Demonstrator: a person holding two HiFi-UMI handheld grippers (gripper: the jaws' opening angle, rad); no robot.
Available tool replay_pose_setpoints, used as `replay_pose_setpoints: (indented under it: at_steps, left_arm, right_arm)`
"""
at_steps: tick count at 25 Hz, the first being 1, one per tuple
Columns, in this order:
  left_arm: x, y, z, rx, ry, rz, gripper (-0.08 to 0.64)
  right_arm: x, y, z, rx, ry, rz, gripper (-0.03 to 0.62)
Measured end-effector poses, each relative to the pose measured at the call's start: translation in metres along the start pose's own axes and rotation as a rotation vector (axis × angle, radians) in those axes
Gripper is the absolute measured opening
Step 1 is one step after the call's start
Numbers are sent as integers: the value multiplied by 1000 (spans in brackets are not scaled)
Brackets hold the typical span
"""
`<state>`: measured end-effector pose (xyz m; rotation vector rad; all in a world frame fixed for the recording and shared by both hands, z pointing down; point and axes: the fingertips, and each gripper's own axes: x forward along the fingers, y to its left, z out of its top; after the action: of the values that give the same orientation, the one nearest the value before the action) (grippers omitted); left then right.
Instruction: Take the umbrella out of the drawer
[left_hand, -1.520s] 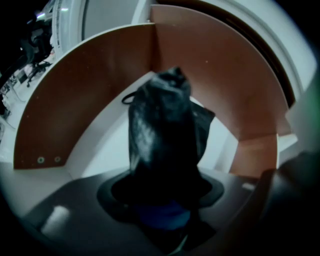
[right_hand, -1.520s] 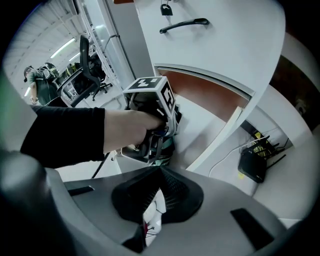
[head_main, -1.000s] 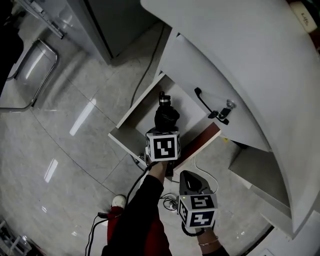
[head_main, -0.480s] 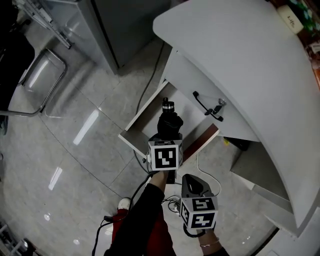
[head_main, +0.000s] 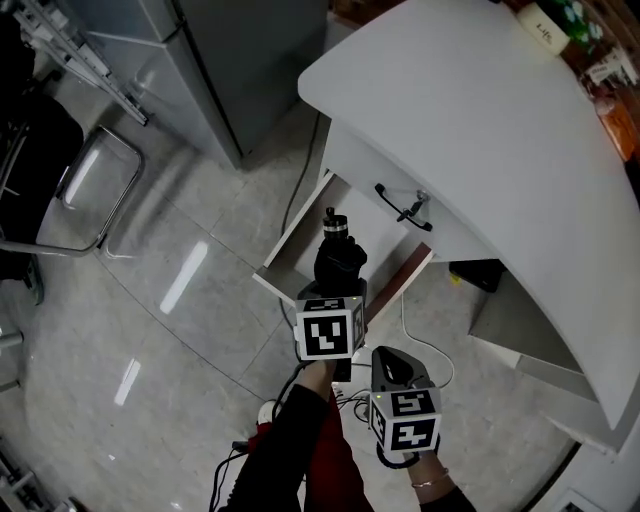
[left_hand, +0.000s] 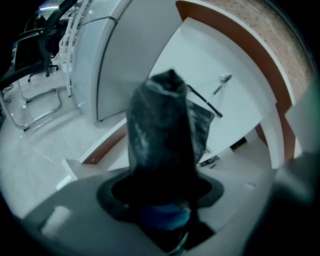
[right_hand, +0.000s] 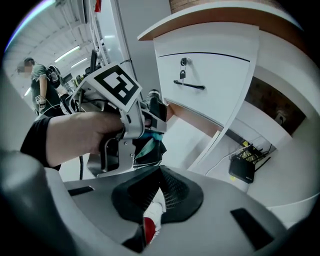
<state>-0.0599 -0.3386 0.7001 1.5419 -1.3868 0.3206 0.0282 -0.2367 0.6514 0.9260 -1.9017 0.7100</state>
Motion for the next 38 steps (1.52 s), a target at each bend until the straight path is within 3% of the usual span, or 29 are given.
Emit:
replay_pose_setpoints:
  at_steps: [38]
  left_arm:
    - [-218,25,17,248,-29,16,247]
  right_arm:
    - [-95,51,59,42,-194,-25,-2]
